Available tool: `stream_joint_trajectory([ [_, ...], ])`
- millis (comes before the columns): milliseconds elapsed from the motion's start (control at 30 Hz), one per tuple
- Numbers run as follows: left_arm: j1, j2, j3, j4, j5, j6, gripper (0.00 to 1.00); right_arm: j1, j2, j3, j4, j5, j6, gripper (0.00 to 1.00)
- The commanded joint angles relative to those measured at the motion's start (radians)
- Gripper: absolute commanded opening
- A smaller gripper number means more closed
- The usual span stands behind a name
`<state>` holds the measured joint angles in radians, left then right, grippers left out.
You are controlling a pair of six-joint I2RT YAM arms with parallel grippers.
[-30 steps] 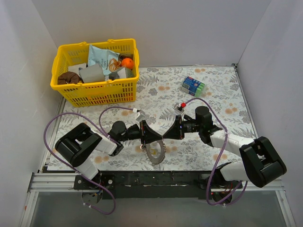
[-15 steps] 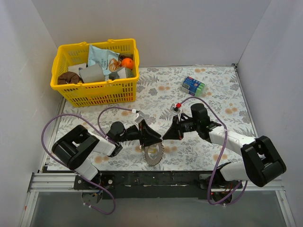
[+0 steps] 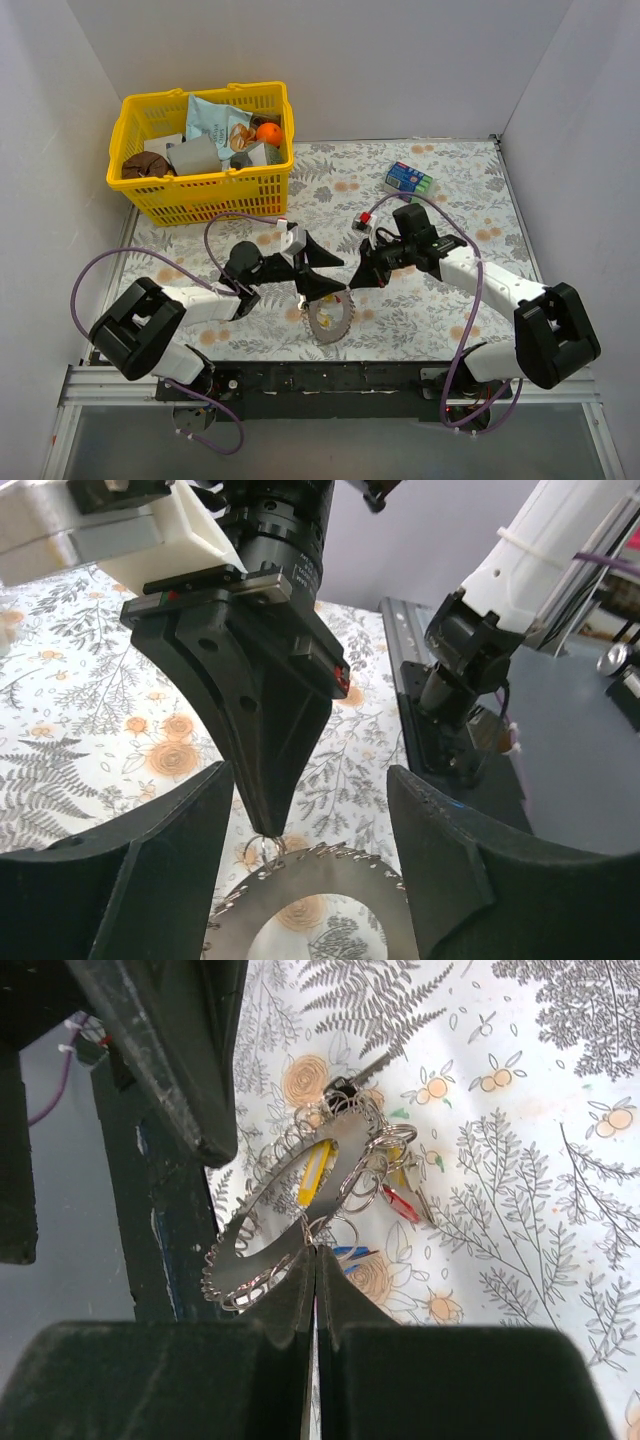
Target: Put the keys on the keyring
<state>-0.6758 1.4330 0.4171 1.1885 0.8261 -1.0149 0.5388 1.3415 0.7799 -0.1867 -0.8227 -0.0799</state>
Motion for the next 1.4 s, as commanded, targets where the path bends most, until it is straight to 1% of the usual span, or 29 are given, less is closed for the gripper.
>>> stream_joint_trajectory([
  [0, 0.007, -0.046, 0.110, -0.340, 0.071, 0.212, 0.62, 0.035, 0.021, 0.099, -0.184, 0.091, -0.104, 0.01],
  [33, 0.007, -0.046, 0.124, -0.384, 0.079, 0.243, 0.61, 0.044, 0.030, 0.114, -0.203, 0.106, -0.110, 0.01],
  [67, 0.007, -0.046, 0.140, -0.470, 0.087, 0.296, 0.61, 0.053, 0.038, 0.134, -0.238, 0.140, -0.118, 0.01],
  [167, 0.007, -0.045, 0.170, -0.567, 0.091, 0.369, 0.61, 0.090, 0.061, 0.162, -0.284, 0.186, -0.129, 0.01],
  [267, 0.008, -0.031, 0.186, -0.621, 0.090, 0.412, 0.61, 0.124, 0.088, 0.179, -0.327, 0.242, -0.141, 0.01],
  [467, 0.007, 0.001, 0.190, -0.645, 0.100, 0.440, 0.60, 0.167, 0.120, 0.209, -0.390, 0.341, -0.172, 0.01],
  [633, 0.007, 0.050, 0.180, -0.632, 0.131, 0.458, 0.55, 0.190, 0.134, 0.226, -0.419, 0.413, -0.187, 0.01],
  [833, 0.001, 0.105, 0.103, -0.448, 0.134, 0.401, 0.53, 0.211, 0.143, 0.222, -0.412, 0.421, -0.187, 0.01],
  [867, -0.001, 0.112, 0.094, -0.382, 0.133, 0.369, 0.52, 0.214, 0.145, 0.225, -0.413, 0.431, -0.187, 0.01],
  [967, -0.013, 0.168, 0.068, -0.261, 0.123, 0.322, 0.50, 0.220, 0.145, 0.228, -0.415, 0.432, -0.189, 0.01],
  [1033, -0.027, 0.197, 0.052, -0.201, 0.110, 0.280, 0.48, 0.220, 0.145, 0.228, -0.408, 0.425, -0.189, 0.01],
  [1067, -0.031, 0.226, 0.046, -0.126, 0.107, 0.260, 0.47, 0.220, 0.145, 0.229, -0.407, 0.421, -0.189, 0.01],
  [1100, -0.042, 0.240, 0.043, -0.087, 0.102, 0.219, 0.45, 0.220, 0.145, 0.228, -0.405, 0.418, -0.187, 0.01],
  [1167, -0.051, 0.270, 0.038, -0.005, 0.094, 0.194, 0.44, 0.220, 0.142, 0.228, -0.399, 0.407, -0.184, 0.01],
  [1233, -0.064, 0.302, 0.040, 0.020, 0.088, 0.174, 0.42, 0.220, 0.137, 0.225, -0.390, 0.399, -0.181, 0.01],
  [1367, -0.077, 0.319, 0.032, 0.062, 0.064, 0.170, 0.40, 0.220, 0.131, 0.225, -0.381, 0.381, -0.176, 0.01],
])
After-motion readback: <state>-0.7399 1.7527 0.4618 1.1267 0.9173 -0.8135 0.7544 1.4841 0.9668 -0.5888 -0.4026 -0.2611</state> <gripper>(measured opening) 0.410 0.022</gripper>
